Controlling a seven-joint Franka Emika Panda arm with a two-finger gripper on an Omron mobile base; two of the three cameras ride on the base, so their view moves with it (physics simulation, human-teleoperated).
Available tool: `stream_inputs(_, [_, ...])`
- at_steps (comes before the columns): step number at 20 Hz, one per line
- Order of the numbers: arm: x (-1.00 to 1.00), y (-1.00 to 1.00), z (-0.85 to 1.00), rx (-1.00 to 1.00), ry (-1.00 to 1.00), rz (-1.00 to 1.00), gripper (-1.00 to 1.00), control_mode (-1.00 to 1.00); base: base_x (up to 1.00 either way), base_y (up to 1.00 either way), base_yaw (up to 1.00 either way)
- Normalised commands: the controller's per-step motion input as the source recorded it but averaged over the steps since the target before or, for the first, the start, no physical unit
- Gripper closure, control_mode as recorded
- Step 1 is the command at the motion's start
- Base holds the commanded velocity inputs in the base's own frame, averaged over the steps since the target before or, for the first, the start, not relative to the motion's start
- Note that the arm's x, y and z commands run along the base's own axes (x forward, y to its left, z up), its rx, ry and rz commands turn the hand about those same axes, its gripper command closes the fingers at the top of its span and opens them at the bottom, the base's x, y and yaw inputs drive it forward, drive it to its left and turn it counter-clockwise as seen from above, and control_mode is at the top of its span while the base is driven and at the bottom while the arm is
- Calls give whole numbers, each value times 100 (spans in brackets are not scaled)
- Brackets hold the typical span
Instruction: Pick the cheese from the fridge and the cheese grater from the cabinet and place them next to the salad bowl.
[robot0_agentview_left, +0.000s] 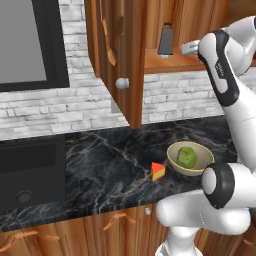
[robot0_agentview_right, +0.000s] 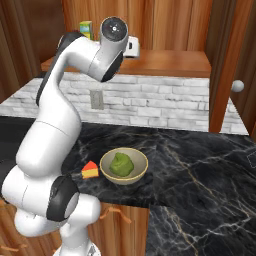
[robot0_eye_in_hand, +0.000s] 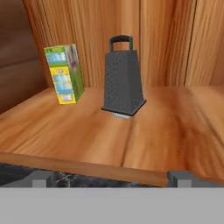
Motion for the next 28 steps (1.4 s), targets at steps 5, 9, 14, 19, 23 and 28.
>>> stream_inputs(5, [51,0,8,-3,-5,23,-100,-100,0,0,0])
stream_inputs(9, [56,0,22,-7,-1,20,-100,-100,0,0,0])
stream_inputs(14, [50,-2,21,-4,0,6,-100,-100,0,0,0])
stream_inputs(19, [27,0,-2,1,-1,2,-100,-100,0,0,0])
stream_inputs(23, [14,9,-5,0,-6,0,-100,-100,0,0,0])
stream_inputs(28, [4,5,0,0,0,0,-100,-100,0,0,0])
